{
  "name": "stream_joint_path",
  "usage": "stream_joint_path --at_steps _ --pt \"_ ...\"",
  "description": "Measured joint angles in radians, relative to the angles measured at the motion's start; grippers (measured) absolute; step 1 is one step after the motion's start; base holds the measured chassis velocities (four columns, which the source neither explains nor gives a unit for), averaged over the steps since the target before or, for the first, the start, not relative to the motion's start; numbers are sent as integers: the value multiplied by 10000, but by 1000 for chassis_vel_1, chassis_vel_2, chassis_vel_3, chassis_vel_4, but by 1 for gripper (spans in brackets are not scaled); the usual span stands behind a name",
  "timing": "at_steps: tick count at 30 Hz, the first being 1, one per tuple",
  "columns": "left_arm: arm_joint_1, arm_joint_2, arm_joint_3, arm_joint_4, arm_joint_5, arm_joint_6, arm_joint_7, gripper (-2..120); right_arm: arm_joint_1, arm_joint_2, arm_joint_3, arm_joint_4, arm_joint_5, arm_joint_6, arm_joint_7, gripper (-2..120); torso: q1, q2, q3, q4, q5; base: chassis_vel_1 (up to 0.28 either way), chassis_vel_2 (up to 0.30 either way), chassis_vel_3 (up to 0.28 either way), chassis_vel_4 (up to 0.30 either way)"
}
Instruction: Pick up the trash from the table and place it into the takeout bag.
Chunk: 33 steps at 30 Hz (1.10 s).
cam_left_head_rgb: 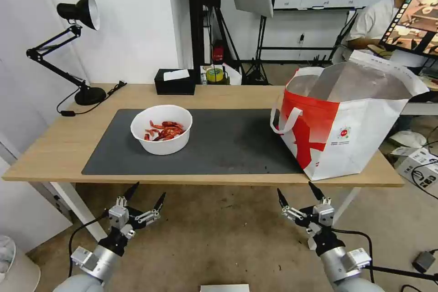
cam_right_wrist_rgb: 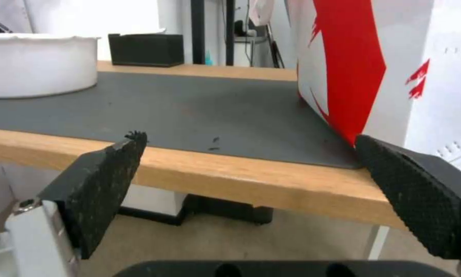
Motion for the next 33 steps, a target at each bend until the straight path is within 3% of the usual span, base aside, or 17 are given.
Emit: stream_joint_path --at_steps 11,18,33 --pt "-42 -58 45 70 -12 -2 11 100 2 -4 -51 8 8 -155 61 100 0 0 0 1 0 0 0 0 0" --pt "-691 373 68 31 -44 294 -83 100 9 -10 -53 22 22 -166 64 100 1 0 1 1 -1 0 0 0 0" --pt "-3225 2836 243 93 -2437 2101 -1480 100 17 -19 -48 33 37 -177 66 100 2 0 1 -1 -2 0 0 0 0"
